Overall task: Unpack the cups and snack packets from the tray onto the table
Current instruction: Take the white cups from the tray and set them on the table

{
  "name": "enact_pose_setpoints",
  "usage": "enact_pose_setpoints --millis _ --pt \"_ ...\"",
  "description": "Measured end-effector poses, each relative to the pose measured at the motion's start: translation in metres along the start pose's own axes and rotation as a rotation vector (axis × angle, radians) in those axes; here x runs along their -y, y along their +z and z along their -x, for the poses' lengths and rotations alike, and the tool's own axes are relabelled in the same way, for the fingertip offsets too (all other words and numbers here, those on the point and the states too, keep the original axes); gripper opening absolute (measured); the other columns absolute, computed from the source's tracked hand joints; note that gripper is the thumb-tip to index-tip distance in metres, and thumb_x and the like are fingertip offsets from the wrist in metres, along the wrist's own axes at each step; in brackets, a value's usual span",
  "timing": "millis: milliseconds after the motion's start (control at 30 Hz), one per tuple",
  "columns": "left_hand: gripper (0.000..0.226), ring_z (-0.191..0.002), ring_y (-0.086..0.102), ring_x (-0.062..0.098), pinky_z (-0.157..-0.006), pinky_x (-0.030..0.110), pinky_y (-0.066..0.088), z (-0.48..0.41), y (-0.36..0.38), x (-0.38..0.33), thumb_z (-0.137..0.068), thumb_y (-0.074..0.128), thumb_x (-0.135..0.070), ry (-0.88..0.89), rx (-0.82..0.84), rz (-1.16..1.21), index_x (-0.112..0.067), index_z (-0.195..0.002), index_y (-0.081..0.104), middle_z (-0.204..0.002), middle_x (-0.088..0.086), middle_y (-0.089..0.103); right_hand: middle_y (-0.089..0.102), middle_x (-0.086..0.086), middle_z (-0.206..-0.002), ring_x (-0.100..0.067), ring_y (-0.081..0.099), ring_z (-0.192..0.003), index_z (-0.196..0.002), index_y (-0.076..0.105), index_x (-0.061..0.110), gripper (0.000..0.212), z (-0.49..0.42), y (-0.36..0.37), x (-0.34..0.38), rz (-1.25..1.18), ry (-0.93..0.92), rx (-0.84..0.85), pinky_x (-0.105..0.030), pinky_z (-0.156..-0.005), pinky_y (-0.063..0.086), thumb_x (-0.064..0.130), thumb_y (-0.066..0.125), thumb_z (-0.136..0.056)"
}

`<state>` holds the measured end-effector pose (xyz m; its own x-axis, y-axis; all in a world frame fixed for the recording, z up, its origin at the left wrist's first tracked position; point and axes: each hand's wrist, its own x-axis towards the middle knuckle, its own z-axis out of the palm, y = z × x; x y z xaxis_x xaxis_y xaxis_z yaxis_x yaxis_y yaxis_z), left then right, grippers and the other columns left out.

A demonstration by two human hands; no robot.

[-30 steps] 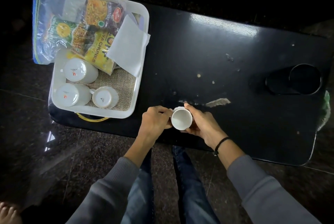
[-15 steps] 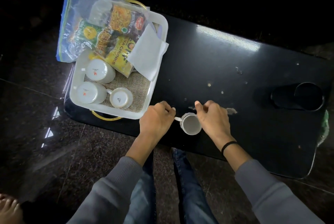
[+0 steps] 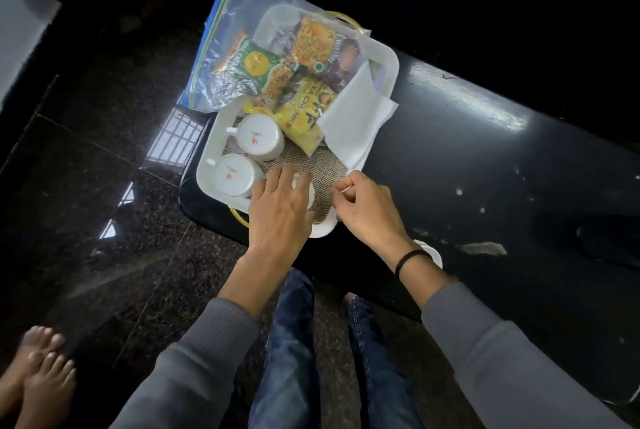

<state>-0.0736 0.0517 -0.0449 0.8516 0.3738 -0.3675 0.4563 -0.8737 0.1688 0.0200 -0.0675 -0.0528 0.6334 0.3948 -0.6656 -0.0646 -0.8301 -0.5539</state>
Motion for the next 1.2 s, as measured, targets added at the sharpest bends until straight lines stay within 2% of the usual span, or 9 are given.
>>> enact_pose_setpoints --millis 100,167,300,467,567,667,833,1000,1200 --pt "0.065 -0.136 0.040 0.025 -0.104 0.037 0.043 -0.005 0.007 0.013 -0.090 0.070 -0.021 -0.013 0.071 0.014 -0.020 -0.147 0.038 -0.151 0.003 0.041 0.073 -0.002 -0.106 -0.021 0.068 -0.103 -0.119 0.065 0.020 0.026 -0.005 0.010 0.011 0.000 -0.010 0.069 -0.035 -0.081 0.059 0.036 0.060 -0.099" --pt "0.064 -0.133 0.042 0.024 -0.097 0.034 0.049 -0.010 0.009 0.017 -0.090 0.069 -0.014 0.007 0.088 0.039 -0.020 -0.146 0.038 -0.147 0.003 0.044 0.072 -0.004 -0.115 -0.023 0.069 -0.106 -0.125 0.064 0.020 0.030 -0.007 0.012 0.015 -0.004 -0.006 0.098 -0.042 -0.091 0.060 0.034 0.060 -0.098" --pt "0.067 -0.130 0.044 0.022 -0.087 0.035 0.054 -0.020 0.007 0.022 -0.086 0.073 -0.020 0.054 0.125 0.036 -0.021 -0.145 0.041 -0.140 0.002 0.048 0.075 0.000 -0.112 -0.020 0.073 -0.098 -0.122 0.067 0.021 0.026 -0.008 0.015 0.014 -0.057 -0.005 0.105 -0.042 -0.091 0.061 0.031 0.062 -0.098" --pt "0.071 -0.121 0.051 0.027 -0.076 0.038 0.052 -0.017 -0.004 0.017 -0.076 0.081 -0.021 0.074 0.012 0.213 -0.016 -0.140 0.052 -0.131 0.006 0.057 0.075 0.008 -0.109 -0.013 0.074 -0.094 -0.117 0.069 0.026 0.023 -0.003 0.005 0.003 -0.210 0.009 0.041 -0.042 -0.088 0.062 0.037 0.062 -0.097" --pt "0.072 -0.115 0.057 0.029 -0.084 0.039 0.051 -0.016 -0.015 0.005 -0.072 0.087 -0.021 0.072 -0.032 0.408 -0.014 -0.138 0.057 -0.126 0.008 0.062 0.076 0.008 -0.109 -0.007 0.075 -0.092 -0.116 0.071 0.025 0.026 0.002 -0.012 -0.009 -0.351 0.023 -0.014 -0.034 -0.083 0.065 0.040 0.064 -0.097" --pt "0.072 -0.106 0.061 0.021 -0.087 0.035 0.052 -0.019 -0.026 -0.015 -0.070 0.088 -0.034 0.025 -0.016 0.615 -0.022 -0.135 0.059 -0.119 0.001 0.066 0.077 0.008 -0.105 -0.001 0.075 -0.086 -0.115 0.072 0.025 0.026 0.010 -0.032 -0.023 -0.475 0.012 -0.052 -0.025 -0.072 0.065 0.041 0.064 -0.097" --pt "0.072 -0.092 0.066 -0.007 -0.077 0.017 0.054 -0.025 -0.031 -0.061 -0.060 0.081 -0.068 -0.093 0.095 0.799 -0.036 -0.122 0.064 -0.098 -0.018 0.071 0.078 0.005 -0.101 -0.009 0.077 -0.091 -0.107 0.076 0.026 0.039 0.023 -0.067 -0.051 -0.659 0.054 -0.127 -0.031 -0.077 0.065 0.059 0.062 -0.092" --pt "0.059 -0.091 0.077 0.012 -0.083 0.044 0.064 -0.025 -0.017 -0.115 -0.066 0.086 -0.062 -0.131 0.305 1.078 -0.025 -0.109 0.070 -0.098 -0.005 0.080 0.080 0.008 -0.101 -0.007 0.076 -0.095 -0.101 0.078 0.032 0.039 0.047 -0.093 -0.090 -0.807 0.102 -0.179 -0.022 -0.082 0.056 0.065 0.060 -0.092" --pt "0.056 -0.084 0.079 0.018 -0.074 0.043 0.066 -0.013 0.004 -0.182 -0.073 0.079 -0.065 -0.177 0.557 1.153 -0.014 -0.096 0.076 -0.092 0.003 0.080 0.076 0.008 -0.120 -0.010 0.073 -0.108 -0.116 0.076 0.030 0.028 0.082 -0.119 -0.154 -1.063 0.076 -0.168 -0.027 -0.084 0.057 0.045 0.067 -0.093"
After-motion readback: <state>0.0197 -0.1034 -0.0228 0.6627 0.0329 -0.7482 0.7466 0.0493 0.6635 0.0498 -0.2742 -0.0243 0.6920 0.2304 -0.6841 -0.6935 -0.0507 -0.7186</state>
